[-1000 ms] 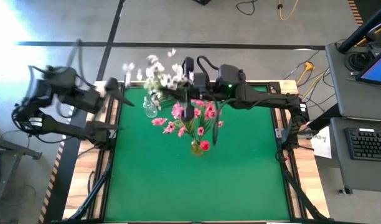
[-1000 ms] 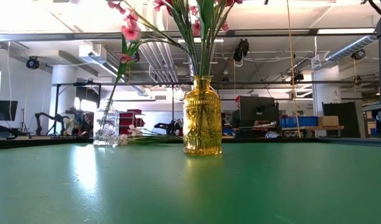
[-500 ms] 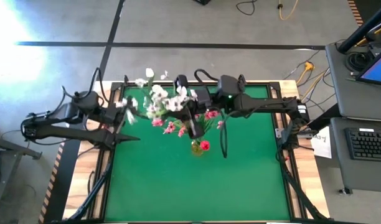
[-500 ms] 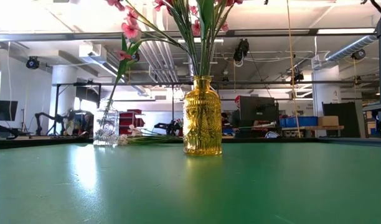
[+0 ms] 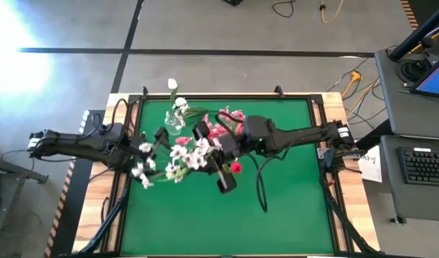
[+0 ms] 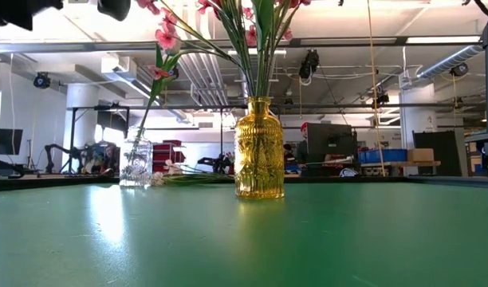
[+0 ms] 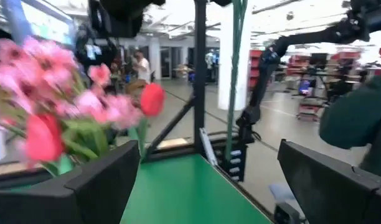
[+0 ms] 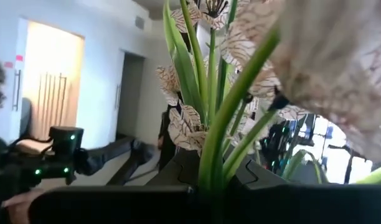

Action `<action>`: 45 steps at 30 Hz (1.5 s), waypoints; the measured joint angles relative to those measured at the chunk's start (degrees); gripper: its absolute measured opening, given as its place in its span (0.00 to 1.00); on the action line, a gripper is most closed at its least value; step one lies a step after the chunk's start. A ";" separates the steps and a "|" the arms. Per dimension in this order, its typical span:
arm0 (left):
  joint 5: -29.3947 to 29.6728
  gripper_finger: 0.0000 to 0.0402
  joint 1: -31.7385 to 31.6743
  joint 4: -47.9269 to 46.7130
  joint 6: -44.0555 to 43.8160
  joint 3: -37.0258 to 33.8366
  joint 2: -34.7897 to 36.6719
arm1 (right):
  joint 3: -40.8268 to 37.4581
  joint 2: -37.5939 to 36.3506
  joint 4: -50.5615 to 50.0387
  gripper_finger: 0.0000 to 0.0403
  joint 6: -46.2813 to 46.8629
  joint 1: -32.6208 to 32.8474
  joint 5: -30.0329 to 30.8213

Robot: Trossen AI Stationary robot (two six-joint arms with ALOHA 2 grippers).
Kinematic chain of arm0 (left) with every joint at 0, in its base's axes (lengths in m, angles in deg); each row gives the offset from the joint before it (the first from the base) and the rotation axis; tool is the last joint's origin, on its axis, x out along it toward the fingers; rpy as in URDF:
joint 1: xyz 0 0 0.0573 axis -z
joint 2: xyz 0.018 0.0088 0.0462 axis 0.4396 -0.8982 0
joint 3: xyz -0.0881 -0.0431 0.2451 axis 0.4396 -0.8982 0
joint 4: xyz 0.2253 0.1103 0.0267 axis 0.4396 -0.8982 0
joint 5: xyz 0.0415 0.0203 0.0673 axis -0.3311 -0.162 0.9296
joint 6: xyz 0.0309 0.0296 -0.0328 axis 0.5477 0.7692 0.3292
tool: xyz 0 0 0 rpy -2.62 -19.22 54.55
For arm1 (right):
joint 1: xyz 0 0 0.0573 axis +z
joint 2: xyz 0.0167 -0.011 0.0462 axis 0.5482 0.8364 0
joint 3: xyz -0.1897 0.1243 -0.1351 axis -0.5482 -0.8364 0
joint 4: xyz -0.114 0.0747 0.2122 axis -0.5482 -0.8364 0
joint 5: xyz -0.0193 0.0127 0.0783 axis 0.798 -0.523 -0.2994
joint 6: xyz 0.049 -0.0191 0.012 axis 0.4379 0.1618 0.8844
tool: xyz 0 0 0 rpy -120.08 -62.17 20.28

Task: Sort flowers into vase by color
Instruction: Adjust the white flowers in the transparent vase

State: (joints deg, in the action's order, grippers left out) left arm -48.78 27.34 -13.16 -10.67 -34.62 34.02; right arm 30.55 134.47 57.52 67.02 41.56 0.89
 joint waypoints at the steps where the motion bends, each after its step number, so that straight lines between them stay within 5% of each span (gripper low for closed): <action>1: 0.00 0.91 0.68 1.61 -0.39 -0.83 -0.49 | 0.00 0.00 -1.03 0.04 0.02 0.30 0.04; 11: 0.03 0.91 10.11 18.78 3.60 -3.67 -8.16 | -4.24 0.03 -3.01 0.04 1.12 2.09 6.45; 19: 1.48 0.91 12.48 18.71 -3.96 -0.41 -15.46 | -8.55 0.07 -4.22 0.04 4.91 2.57 6.20; 27: 3.45 0.91 12.86 18.75 -2.33 2.81 -22.61 | -10.20 0.06 -6.39 0.04 1.56 5.41 6.22; 30: 10.87 0.91 15.50 18.74 0.65 2.83 -23.25 | -12.05 0.02 -3.75 0.04 0.39 6.62 6.20; 39: 46.74 0.91 32.28 19.61 9.75 1.82 -24.77 | -19.21 -0.07 4.14 0.04 3.39 6.92 9.48; 45: 56.81 0.91 38.08 28.21 11.72 2.28 -30.18 | -20.50 0.02 6.42 0.04 2.28 8.04 14.75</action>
State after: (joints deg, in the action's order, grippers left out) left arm 8.03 65.42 15.04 1.06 -32.33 3.84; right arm 10.05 134.49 63.94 69.30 49.61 15.64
